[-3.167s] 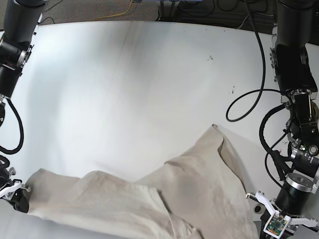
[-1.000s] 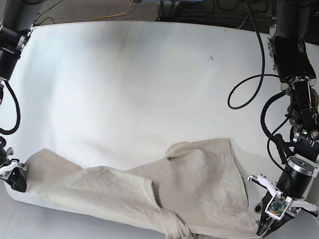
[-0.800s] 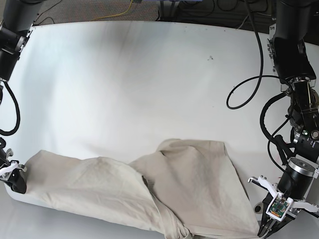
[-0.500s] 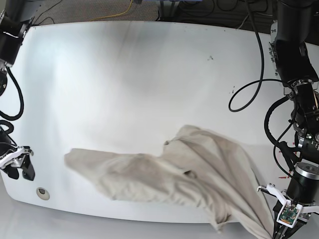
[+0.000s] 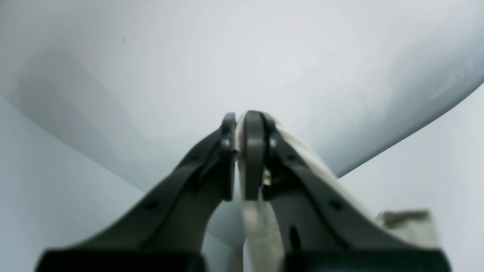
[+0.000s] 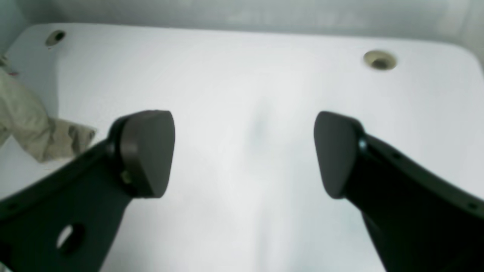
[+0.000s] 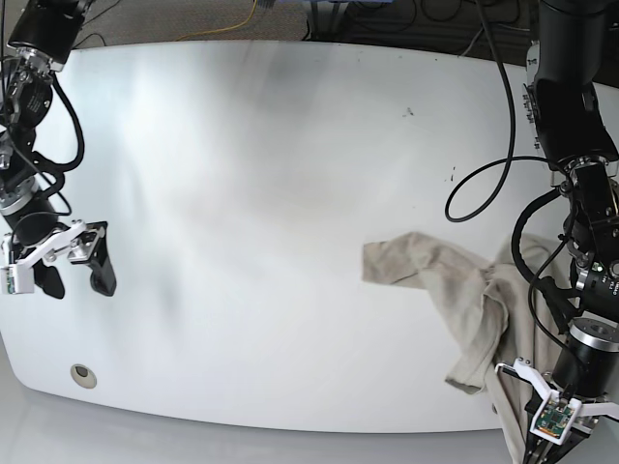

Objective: Layout the t-shirt on the table in an organized manner, then fold the t-shirt properly
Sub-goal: 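Lift the shirt with the left gripper and shake it out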

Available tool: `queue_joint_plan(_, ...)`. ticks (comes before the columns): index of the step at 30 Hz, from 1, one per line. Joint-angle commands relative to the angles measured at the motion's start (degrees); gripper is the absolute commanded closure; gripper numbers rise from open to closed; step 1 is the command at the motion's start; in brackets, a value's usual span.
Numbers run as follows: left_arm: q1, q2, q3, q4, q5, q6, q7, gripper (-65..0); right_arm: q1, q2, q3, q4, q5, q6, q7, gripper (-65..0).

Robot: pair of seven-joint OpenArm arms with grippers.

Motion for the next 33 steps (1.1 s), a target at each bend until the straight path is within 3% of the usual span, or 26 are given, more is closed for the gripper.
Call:
queue_joint_plan(1,-1.58,-0.45,0.92,0.96,-0.37,0.88,-1.58,0.0,-0.11,-1.35,0.36,1.15,0.51,0.08,1.35,-55.3)
queue_joint_plan(6,-1.23,-0.45,3.29,1.92,-0.37,0.88,-1.58,0.0,-0.19,-3.72,0.36,1.15,0.42,0.08,1.35,-55.3)
queue_joint_plan(16,-3.87,-0.10,9.27,4.56,-0.37,0.88,-1.67,0.0,-0.02,-4.16,0.27,0.98,0.33,0.08,1.35,-55.3)
queue_joint_plan(29,-25.14,0.07,17.97,4.47,-0.45,0.88,-1.58,0.0,-0.02,-3.81,0.27,0.89,-3.19,0.08,1.35,-55.3)
queue_joint_plan(33,-31.91,1.92,20.87,4.12,-0.45,0.97,-1.49,0.0,-0.02,-3.81,0.27,0.89,-3.19,0.08,1.35,-55.3)
